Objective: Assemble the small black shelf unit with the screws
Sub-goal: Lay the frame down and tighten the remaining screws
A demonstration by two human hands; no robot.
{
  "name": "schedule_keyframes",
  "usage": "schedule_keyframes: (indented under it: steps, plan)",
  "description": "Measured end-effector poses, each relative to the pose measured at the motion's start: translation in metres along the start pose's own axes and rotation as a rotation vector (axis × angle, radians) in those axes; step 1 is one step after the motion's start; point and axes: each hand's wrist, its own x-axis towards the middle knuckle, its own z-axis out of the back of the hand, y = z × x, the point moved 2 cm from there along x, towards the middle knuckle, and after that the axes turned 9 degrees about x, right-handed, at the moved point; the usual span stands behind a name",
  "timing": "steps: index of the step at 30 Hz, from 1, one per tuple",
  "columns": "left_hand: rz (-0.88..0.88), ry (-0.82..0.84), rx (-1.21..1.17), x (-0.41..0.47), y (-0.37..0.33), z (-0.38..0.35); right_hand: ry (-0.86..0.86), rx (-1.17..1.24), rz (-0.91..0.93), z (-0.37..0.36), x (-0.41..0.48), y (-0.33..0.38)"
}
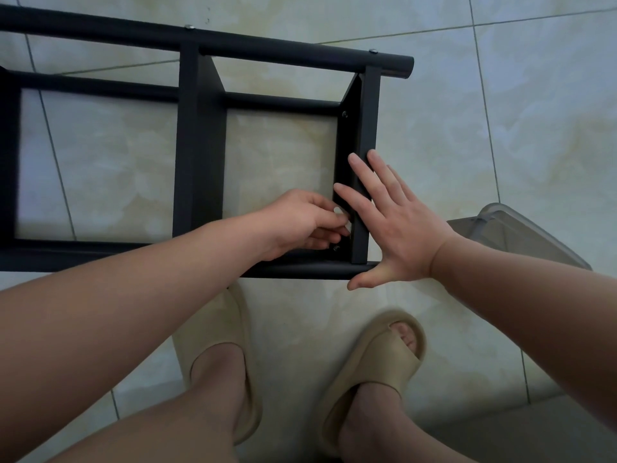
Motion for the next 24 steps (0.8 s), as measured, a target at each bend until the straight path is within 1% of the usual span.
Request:
schedule_keyframes:
  steps: [4, 9, 16, 20, 24]
  plan:
    - [-0.001, -0.009, -0.015, 0.0013, -0.0015, -0.0007, -0.004, 0.006, 0.002, 0.0, 0.0003, -0.0001]
    - [0.016, 0.017, 0.087, -0.0001, 0.0007, -0.0009, -0.004, 0.0, 0.002, -0.0007, 0.0002, -0.0005]
    - [0.109, 0.047, -0.062, 0.0024, 0.0038, -0.002, -0.005, 0.002, 0.001, -0.0005, -0.0004, 0.0]
    - [0.118, 0.067, -0.053, 0.0035, 0.0044, -0.0018, -0.003, -0.001, 0.0, 0.0, -0.0003, -0.0003]
    - [0.11, 0.078, 0.021, 0.003, 0.0037, -0.001, -0.003, -0.001, -0.003, -0.0003, -0.0002, -0.0005]
